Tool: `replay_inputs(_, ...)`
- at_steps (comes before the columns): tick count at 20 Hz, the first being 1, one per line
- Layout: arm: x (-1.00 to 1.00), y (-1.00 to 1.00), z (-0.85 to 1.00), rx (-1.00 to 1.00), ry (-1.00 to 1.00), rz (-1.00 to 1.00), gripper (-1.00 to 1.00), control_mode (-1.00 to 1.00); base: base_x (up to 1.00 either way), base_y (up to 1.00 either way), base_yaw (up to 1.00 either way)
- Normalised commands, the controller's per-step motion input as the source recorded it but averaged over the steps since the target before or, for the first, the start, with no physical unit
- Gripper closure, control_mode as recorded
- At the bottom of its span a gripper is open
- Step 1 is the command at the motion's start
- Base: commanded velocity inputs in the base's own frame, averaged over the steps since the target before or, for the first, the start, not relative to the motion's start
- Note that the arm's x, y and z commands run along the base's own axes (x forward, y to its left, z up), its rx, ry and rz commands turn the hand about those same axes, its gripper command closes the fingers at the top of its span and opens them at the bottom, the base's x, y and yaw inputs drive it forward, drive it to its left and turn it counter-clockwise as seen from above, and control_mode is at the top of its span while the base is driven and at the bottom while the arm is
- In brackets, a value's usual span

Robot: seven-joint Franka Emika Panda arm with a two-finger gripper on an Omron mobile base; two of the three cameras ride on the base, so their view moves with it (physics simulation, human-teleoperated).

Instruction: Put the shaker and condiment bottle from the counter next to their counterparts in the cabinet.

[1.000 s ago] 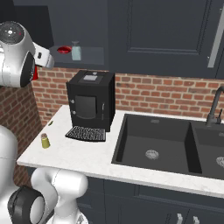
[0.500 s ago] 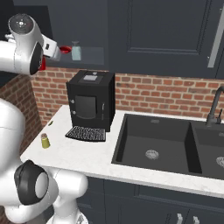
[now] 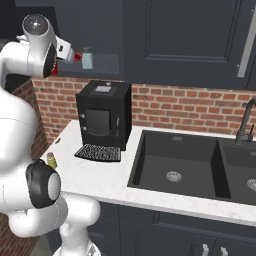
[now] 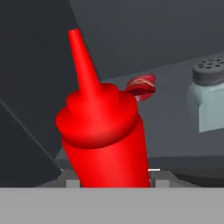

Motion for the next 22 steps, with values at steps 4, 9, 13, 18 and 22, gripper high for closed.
replay_inputs(4,0.49,0.12,0.0,0.0,-0.04,0.0,1.0,-1.0,0.0,0.0,0.0)
replay_inputs(9,0.47,0.14,0.0,0.0,-0.06,0.0,1.0,-1.0,0.0,0.0,0.0)
replay_inputs(13,0.46,0.13,0.0,0.0,-0.04,-0.01,1.0,-1.0,0.0,0.0,0.0)
replay_inputs(18,0.37,0.02,-0.01,-0.02,-0.01,-0.01,1.0,-1.0,0.0,0.0,0.0)
replay_inputs(22,0.35,0.01,-0.01,-0.06,0.0,-0.01,1.0,-1.0,0.0,0.0,0.0)
